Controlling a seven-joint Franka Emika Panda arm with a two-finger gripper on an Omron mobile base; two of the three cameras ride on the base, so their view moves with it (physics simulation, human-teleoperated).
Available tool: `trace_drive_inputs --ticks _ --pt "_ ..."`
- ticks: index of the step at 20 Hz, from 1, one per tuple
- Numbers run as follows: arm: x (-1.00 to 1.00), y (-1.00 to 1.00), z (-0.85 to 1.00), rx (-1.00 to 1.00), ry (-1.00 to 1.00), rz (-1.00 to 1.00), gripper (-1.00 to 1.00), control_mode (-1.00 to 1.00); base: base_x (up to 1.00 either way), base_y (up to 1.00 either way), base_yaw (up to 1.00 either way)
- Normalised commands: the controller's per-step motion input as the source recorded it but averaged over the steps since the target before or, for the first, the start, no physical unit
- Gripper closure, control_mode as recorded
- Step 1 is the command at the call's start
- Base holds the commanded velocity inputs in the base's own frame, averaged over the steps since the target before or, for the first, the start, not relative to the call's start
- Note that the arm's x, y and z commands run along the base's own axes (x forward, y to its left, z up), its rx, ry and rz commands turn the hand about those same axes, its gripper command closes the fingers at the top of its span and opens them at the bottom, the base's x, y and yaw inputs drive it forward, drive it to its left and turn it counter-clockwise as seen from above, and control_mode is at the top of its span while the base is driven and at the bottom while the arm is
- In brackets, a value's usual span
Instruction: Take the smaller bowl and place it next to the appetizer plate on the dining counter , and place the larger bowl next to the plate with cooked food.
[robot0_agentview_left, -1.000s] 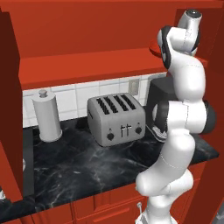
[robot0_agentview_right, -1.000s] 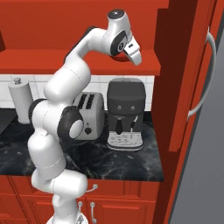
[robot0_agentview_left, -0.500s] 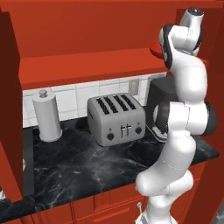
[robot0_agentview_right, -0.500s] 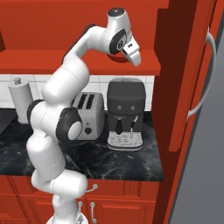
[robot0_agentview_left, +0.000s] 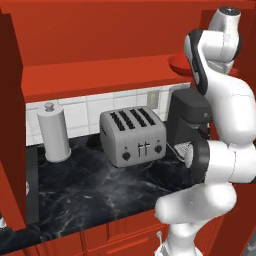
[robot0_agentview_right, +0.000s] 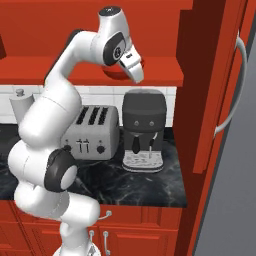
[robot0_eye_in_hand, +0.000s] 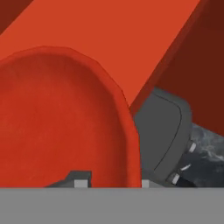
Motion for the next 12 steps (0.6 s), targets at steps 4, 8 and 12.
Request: trace_drive_inputs --ticks 4,8,12 --pt "-1.00 0.58 -0.13 -0.01 -0.07 0.00 1.00 -1.00 0.00 0.00 0.00" --pt "-1.00 0.50 0.00 0.00 -0.15 0.00 1.00 -1.00 0.00 0.00 0.00" --pt "-1.00 0.26 0.00 0.01 -0.07 0.08 1.00 -1.00 0.00 0.00 0.00"
